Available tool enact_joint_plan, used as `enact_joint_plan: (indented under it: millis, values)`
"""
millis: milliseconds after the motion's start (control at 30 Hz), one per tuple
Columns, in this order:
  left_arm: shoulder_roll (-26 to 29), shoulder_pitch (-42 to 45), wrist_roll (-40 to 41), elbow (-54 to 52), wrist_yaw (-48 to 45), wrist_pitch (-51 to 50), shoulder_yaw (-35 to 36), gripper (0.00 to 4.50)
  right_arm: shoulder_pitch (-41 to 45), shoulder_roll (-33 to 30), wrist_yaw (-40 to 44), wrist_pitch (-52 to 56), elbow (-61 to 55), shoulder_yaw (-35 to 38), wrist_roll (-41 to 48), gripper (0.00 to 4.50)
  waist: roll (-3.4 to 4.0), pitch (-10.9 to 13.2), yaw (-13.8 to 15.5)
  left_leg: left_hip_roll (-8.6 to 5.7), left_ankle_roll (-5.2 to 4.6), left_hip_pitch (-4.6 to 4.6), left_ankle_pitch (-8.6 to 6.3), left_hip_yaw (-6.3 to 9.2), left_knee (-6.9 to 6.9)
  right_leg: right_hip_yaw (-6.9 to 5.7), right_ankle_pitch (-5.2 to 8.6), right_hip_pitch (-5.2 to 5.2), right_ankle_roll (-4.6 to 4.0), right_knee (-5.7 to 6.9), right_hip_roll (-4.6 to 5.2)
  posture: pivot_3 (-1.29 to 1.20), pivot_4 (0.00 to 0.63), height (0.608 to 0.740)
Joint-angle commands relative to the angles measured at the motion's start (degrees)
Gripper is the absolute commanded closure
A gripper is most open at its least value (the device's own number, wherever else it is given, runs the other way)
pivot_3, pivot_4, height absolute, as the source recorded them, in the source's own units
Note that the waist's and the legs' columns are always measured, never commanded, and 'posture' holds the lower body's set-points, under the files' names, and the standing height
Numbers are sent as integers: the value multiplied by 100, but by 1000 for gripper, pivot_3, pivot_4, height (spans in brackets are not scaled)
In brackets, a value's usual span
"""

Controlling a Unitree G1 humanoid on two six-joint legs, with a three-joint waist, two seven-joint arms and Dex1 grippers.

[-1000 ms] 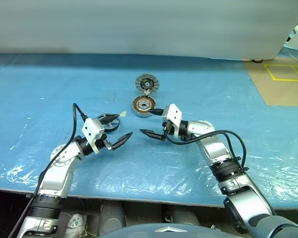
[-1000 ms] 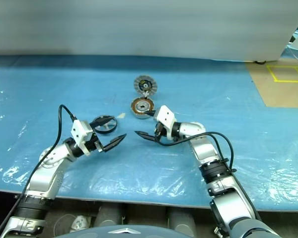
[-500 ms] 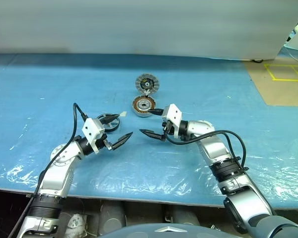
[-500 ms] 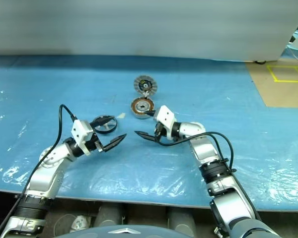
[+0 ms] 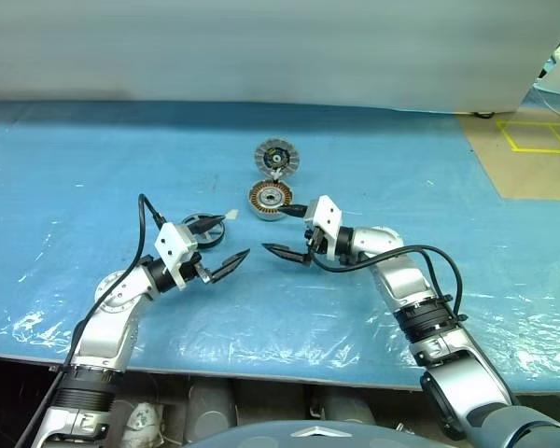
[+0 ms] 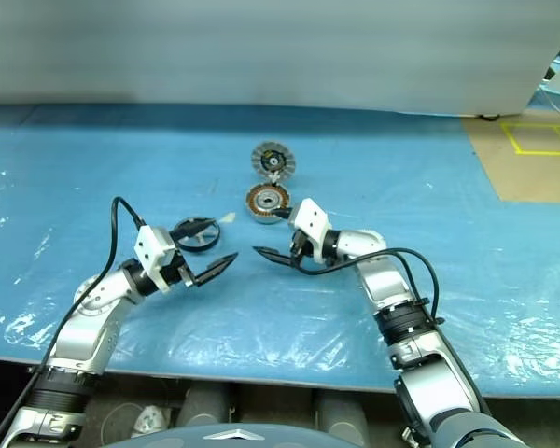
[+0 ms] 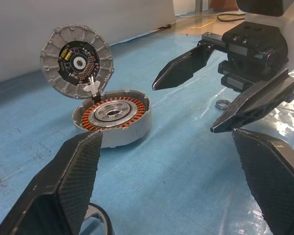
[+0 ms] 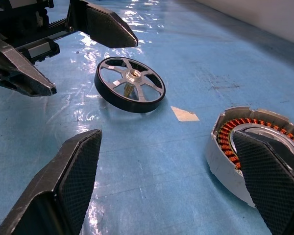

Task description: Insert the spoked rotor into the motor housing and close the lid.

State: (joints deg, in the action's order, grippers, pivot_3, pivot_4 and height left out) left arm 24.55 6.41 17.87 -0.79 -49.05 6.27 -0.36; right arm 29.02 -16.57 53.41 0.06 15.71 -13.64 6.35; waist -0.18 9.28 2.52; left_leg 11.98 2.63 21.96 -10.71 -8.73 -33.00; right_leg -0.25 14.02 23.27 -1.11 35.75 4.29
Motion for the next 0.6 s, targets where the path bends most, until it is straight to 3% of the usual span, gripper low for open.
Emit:
enact_joint_plan:
  millis: [33,600]
  values:
    - [18,31,14,-146,-7,98,32,30,111,-5,2,-82,-124,21,5,0,0,0,0,0,0,0,0,0,0,0,0,0,0,0,0,0,150,740]
    - [14,49,-19,-104,-27,100,5,30,376,-15,-39,-9,-8,-89,-237,0,0,0,-5,0,0,-1,0,0,0,0,0,0,0,0,0,0,150,740]
